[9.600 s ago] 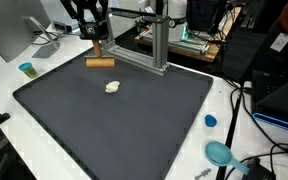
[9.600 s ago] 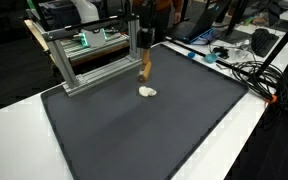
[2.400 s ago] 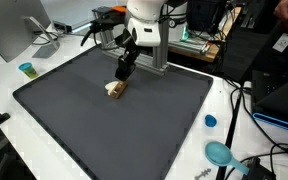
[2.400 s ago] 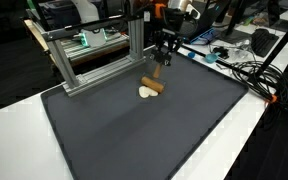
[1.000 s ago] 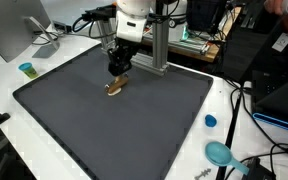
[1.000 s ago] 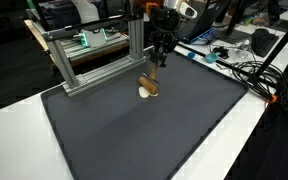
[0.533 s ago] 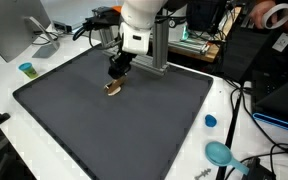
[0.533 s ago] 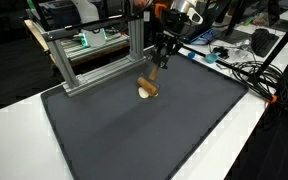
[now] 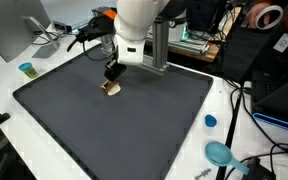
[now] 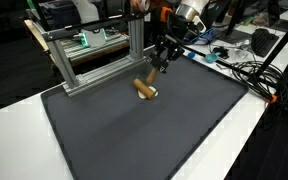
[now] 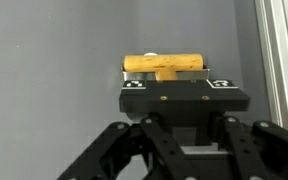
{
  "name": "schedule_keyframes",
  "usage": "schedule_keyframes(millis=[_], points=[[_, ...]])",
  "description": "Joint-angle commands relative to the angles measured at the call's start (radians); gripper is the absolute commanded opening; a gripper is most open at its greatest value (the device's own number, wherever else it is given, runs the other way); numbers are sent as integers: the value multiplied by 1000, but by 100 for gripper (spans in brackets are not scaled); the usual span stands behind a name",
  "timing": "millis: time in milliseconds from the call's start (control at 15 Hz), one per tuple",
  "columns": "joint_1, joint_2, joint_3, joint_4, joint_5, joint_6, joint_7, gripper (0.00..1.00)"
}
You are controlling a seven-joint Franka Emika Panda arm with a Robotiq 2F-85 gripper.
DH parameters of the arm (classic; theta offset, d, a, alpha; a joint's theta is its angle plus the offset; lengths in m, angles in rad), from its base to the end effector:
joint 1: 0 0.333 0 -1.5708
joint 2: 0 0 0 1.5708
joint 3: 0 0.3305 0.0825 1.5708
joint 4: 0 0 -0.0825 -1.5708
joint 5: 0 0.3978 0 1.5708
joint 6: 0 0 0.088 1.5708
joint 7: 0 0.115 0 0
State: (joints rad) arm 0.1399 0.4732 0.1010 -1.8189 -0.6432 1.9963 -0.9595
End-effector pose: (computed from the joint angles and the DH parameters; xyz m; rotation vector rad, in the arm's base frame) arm 0.6290 0.1083 0.2630 1.9346 1.9033 -0.6021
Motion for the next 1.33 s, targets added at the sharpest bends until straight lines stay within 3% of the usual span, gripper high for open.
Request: schedule_keyframes(millis=[0, 333, 1000, 1267], points=[[-16, 78, -7, 47, 8, -5, 17, 22], [-27, 85, -29, 70, 21, -17, 115, 22], [-191, -357, -67, -133, 345, -47, 194, 22], [-208, -572, -95, -238, 515, -66, 215, 22]])
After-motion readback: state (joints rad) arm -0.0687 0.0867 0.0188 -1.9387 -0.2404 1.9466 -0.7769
